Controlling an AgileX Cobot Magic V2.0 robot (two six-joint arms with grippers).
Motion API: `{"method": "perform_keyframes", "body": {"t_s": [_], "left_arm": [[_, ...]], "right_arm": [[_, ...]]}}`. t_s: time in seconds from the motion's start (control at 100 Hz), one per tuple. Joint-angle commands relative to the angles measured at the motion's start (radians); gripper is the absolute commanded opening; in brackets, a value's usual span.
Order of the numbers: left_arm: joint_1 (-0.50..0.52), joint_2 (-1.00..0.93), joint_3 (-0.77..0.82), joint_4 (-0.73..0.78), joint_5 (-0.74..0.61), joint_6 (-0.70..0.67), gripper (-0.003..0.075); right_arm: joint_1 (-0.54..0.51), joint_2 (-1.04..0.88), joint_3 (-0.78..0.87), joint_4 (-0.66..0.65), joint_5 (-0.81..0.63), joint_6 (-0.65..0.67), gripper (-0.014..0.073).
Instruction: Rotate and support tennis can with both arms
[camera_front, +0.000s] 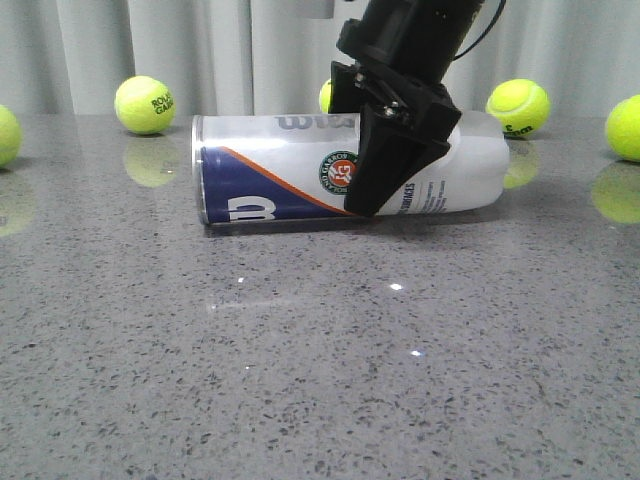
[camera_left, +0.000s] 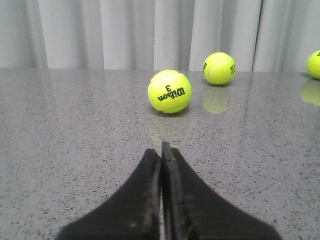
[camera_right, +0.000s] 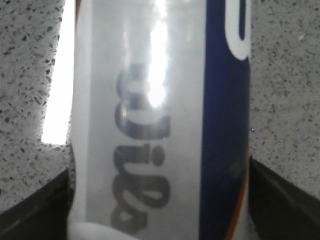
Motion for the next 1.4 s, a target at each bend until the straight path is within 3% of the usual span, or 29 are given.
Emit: {"method": "perform_keyframes", "body": {"t_s": [0.0,0.3,0.37,0.47,0.55,0.61,0.72,0.91,0.99,1.29,1.39], "left_arm": [[-0.008,-0.035,0.043,-0.009,-0.076,-0.008,-0.0019],[-0.008,-0.035,0.043,-0.009,-0.076,-0.008,-0.0019],[-0.008,-0.035,0.043,-0.009,-0.076,-0.008,-0.0019],[-0.008,-0.035,0.043,-0.009,-0.076,-0.008,-0.0019],[-0.008,-0.035,0.043,-0.009,-0.076,-0.008,-0.0019],[-0.008,-0.035,0.043,-0.007,-0.076,-0.008,-0.0019],[-0.008,-0.035,0.043,0.006,-0.076,-0.008,-0.0019],[-0.008,-0.035,0.043,0.006,-0.076,-0.008,-0.0019],[-0.008,-0.035,0.043,0.006,-0.076,-0.008,-0.0019],[-0.008,-0.035,0.043,0.006,-0.076,-0.008,-0.0018],[-0.008,-0.035,0.043,0.006,-0.076,-0.008,-0.0019]], "right_arm": [[-0.002,-0.066,-0.03,0.015,-0.007,0.002,0.0645],[-0.002,-0.188,-0.03,0.015,0.06,0.009,0.064],[-0.002,-0.222,-0.03,0.015,0.093,0.051,0.059],[-0.002,-0.263,-0.03,0.015,0.13,0.184,0.038],[-0.002,-0.291,-0.03,0.015,0.14,0.29,0.0087],[-0.002,-0.305,-0.03,0.016,0.147,0.334,-0.0076],[-0.002,-0.322,-0.029,0.017,0.148,0.438,-0.0059],[-0.003,-0.359,-0.023,0.004,0.114,0.946,-0.0059],[-0.003,-0.397,0.015,-0.003,0.052,1.093,-0.0059],[-0.003,-0.681,0.407,-0.141,-0.382,1.318,-0.0059],[-0.003,-0.784,0.544,-0.182,-0.504,1.337,-0.0059]]}}
